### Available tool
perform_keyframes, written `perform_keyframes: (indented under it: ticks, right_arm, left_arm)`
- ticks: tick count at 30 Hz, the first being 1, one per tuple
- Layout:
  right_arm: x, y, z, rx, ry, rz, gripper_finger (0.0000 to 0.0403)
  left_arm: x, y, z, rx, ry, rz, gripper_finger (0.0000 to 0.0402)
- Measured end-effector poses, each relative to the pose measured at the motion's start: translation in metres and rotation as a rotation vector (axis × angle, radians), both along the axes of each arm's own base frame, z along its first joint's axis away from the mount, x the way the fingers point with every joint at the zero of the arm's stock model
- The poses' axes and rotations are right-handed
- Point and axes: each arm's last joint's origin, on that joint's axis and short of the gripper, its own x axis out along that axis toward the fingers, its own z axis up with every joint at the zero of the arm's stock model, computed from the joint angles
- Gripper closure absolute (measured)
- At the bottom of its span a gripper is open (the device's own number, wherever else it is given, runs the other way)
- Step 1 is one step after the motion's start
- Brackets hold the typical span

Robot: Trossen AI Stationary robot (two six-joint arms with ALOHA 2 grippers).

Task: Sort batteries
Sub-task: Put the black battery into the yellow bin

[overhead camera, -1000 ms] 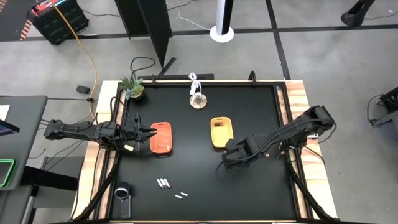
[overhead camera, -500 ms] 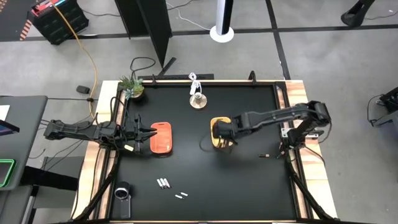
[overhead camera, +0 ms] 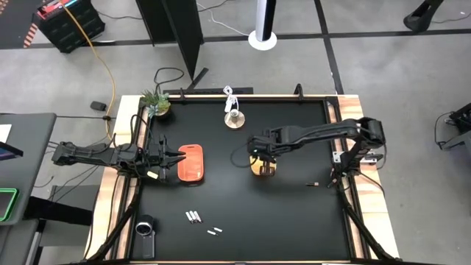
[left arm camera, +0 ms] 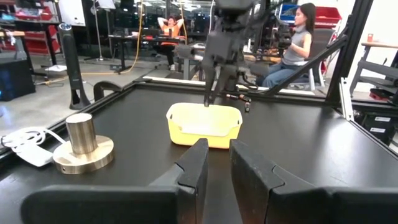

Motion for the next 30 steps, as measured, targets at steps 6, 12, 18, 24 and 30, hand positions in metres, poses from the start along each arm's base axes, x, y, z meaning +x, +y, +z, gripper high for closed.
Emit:
perform_keyframes:
  ticks: [6, 12, 18, 24, 30]
  right_arm:
    - [0.012, -0.004, -0.031, -0.004, 0.083, 0.031, 0.0378]
    - [0.021, -0.009, -0.052, -0.010, 0.112, 0.050, 0.0378]
    - [0.023, -0.017, -0.062, -0.011, 0.136, 0.030, 0.0376]
    - [0.024, -0.023, -0.060, -0.063, 0.116, 0.005, 0.0359]
    - [0.024, -0.024, -0.059, -0.063, 0.114, 0.001, 0.0328]
  left_arm:
    - [0.000, 0.000, 0.000, -0.001, 0.001, 0.000, 0.0338]
    - [0.000, 0.000, 0.000, -0.005, 0.002, 0.000, 0.0338]
    - [0.000, 0.000, 0.000, -0.007, 0.002, 0.000, 0.0338]
    - [0.000, 0.000, 0.000, -0.016, 0.001, 0.000, 0.0338]
    - [0.000, 0.000, 0.000, -0.013, 0.002, 0.000, 0.0338]
